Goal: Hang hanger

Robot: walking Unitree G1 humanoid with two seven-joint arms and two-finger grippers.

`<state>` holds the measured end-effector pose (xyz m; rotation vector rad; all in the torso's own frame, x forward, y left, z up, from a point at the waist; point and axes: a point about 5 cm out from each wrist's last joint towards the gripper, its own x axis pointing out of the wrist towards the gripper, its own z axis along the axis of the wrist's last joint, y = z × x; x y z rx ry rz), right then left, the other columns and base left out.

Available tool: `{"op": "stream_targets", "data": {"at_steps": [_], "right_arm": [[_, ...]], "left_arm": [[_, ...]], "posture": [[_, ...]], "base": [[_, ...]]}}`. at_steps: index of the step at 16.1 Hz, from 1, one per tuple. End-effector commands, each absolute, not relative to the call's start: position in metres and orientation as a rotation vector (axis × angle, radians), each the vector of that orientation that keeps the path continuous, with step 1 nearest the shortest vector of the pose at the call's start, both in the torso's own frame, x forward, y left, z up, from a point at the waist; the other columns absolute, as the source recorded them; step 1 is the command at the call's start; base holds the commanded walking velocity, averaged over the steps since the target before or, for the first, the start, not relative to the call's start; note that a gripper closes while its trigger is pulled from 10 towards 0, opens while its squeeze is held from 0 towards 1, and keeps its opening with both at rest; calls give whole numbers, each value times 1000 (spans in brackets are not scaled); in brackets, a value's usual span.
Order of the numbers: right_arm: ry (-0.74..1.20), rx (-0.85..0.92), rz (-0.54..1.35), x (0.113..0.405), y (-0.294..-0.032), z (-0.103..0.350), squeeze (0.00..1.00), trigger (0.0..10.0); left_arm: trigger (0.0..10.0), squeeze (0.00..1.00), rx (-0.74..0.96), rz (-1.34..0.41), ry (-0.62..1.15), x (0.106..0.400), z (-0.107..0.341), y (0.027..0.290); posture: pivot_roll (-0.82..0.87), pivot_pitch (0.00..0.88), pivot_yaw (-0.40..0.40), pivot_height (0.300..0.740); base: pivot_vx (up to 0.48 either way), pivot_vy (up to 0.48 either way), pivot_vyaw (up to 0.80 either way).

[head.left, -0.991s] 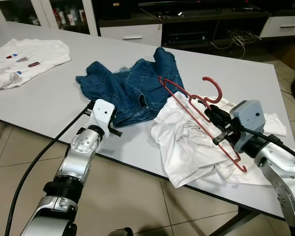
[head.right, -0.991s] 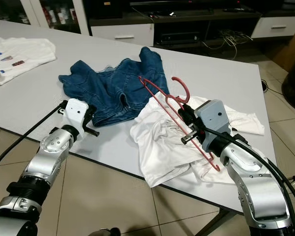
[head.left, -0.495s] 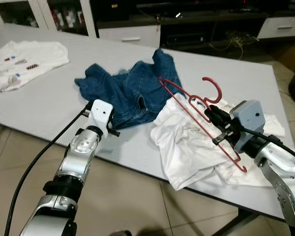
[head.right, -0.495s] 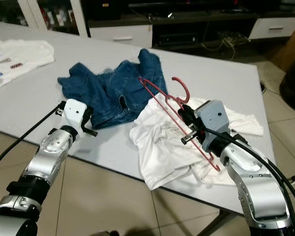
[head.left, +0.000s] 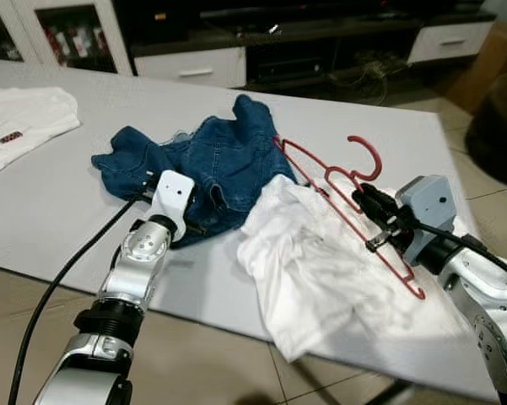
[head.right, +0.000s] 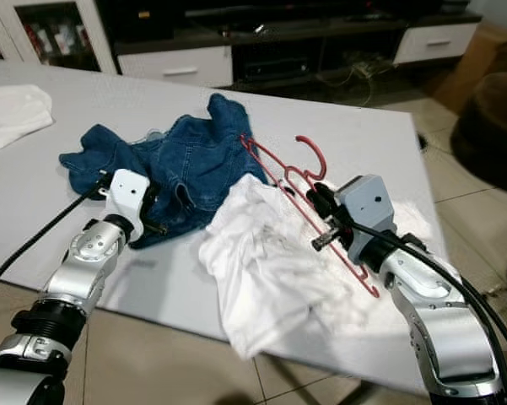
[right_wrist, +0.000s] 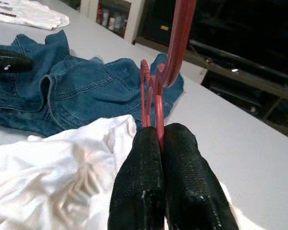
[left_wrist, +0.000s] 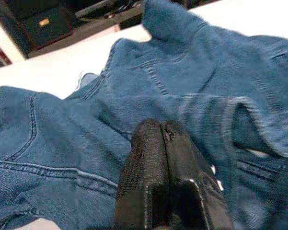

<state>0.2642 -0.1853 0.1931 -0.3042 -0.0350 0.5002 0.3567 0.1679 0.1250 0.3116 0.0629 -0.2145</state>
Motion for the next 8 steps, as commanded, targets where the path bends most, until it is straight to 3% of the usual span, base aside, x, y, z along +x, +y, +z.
{"op": "stream_targets", "data": {"at_steps": [1, 6, 8], "right_arm": [[-47, -299, 499, 263, -186, 197, 0, 10000], [-44, -298, 501, 262, -186, 196, 0, 10000], [-41, -298, 500, 262, -186, 196, 0, 10000]], "left_arm": [[10000, 0, 317, -201, 58, 358, 128, 171], [10000, 0, 315, -197, 63, 358, 127, 171], [10000, 0, 314, -195, 67, 357, 126, 171]], "posture": [[0, 67, 34, 740], [0, 74, 35, 740], [-3, 76, 33, 740]], "base": [[379, 0, 0], [355, 0, 0], [0, 0, 0]]}}
